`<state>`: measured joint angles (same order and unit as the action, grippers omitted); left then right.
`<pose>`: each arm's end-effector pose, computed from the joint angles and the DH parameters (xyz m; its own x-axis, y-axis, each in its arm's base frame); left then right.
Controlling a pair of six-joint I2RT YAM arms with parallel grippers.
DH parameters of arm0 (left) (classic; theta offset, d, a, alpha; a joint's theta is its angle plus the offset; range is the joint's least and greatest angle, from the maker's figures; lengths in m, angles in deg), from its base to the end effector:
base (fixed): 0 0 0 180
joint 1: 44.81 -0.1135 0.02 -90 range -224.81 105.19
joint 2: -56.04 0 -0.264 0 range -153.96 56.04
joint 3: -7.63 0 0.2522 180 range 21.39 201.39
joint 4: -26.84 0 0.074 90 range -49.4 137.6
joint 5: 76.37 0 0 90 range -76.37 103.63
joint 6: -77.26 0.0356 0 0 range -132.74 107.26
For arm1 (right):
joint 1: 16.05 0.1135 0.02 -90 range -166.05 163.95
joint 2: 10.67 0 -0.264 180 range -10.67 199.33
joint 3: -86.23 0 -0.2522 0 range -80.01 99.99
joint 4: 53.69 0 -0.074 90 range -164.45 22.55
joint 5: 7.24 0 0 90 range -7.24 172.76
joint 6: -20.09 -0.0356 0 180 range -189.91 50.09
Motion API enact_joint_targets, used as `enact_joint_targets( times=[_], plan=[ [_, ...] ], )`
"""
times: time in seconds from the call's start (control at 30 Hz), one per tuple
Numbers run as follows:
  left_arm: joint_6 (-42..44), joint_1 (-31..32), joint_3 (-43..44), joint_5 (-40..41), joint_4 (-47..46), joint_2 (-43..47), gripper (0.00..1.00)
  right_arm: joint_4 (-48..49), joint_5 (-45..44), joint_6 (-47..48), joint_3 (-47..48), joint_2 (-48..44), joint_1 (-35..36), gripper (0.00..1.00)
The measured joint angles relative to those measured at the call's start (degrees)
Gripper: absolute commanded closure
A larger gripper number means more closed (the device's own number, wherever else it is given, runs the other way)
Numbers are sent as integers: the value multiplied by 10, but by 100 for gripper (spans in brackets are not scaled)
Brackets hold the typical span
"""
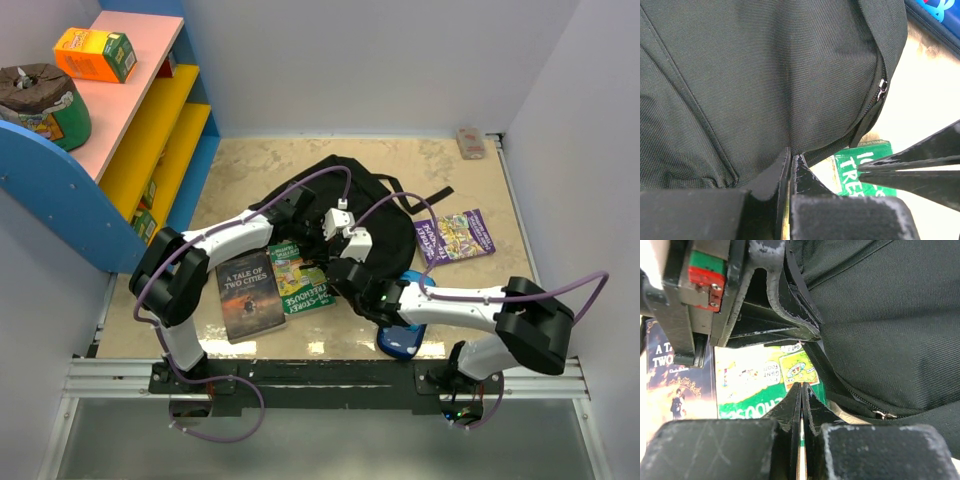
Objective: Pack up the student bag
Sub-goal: Unzip the student bag at the center of the board.
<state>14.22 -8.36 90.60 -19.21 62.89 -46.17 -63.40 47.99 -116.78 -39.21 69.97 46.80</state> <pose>0.2887 -0.2372 0.2030 -0.2505 0.6585 -0.7096 0.9661 0.2174 -0.1392 0.1492 0.2464 0.2027 -0.5618 0.2182 -0.7980 -0.1606 0.9174 0.3640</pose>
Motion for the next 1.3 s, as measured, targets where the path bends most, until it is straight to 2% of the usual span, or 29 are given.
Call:
enact_joint_targets(
  times=[0.3,0.6,0.83,1.3],
  plan=[
    [-13,-4,0,0,-4,0,100,-2,-4,9,15,68,-11,100],
    [-22,-7,-6,0,-15,0,100,-8,-2,24,15,70,-17,100],
    [-12,-3,-9,0,-17,2,100,-61,1,4,20,70,-23,100],
    [-2,0,-18,0,-24,3,100,-166,14,-46,-7,-32,-26,100]
  ],
)
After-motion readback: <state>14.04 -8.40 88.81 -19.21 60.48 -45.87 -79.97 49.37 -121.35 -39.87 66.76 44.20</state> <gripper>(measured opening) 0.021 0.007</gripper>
